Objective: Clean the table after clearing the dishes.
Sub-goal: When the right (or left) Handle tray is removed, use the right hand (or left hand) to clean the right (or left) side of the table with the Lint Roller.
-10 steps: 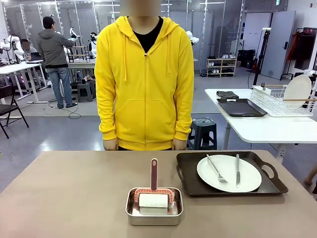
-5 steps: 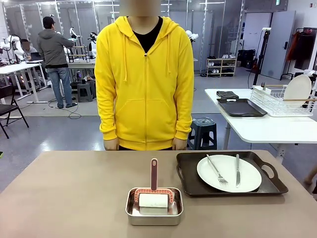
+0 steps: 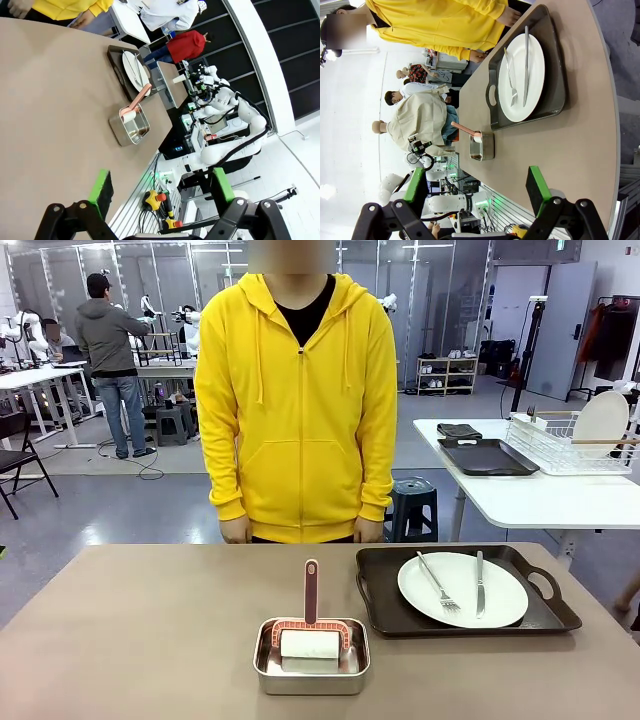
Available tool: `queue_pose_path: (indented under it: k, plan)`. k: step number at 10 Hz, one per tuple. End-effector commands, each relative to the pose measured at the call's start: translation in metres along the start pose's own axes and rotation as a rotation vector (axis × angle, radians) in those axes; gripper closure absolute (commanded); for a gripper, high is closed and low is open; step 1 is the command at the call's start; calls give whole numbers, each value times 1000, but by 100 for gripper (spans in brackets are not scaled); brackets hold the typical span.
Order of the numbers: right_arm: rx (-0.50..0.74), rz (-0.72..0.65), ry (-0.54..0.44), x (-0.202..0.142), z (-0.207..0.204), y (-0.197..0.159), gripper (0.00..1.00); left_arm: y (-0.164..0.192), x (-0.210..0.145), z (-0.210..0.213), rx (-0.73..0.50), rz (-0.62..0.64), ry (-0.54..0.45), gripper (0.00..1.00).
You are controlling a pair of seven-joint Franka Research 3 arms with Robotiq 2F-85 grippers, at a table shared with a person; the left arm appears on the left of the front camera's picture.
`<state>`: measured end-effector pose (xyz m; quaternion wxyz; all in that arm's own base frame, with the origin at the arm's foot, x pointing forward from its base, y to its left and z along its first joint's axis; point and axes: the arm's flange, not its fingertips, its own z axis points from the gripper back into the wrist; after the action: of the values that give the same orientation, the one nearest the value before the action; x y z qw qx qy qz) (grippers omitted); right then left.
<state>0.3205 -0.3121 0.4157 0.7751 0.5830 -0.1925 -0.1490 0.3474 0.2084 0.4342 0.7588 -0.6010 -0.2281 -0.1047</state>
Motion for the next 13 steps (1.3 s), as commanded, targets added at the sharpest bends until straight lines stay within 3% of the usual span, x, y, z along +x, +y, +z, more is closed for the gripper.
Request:
queue_pose_path:
  k: [1, 13]
  plan:
    - [3, 6, -1, -1, 1, 3, 0, -6, -1, 1, 5, -3, 6, 0]
    - [3, 6, -1, -1, 1, 3, 0, -6, -1, 1, 5, -3, 6, 0]
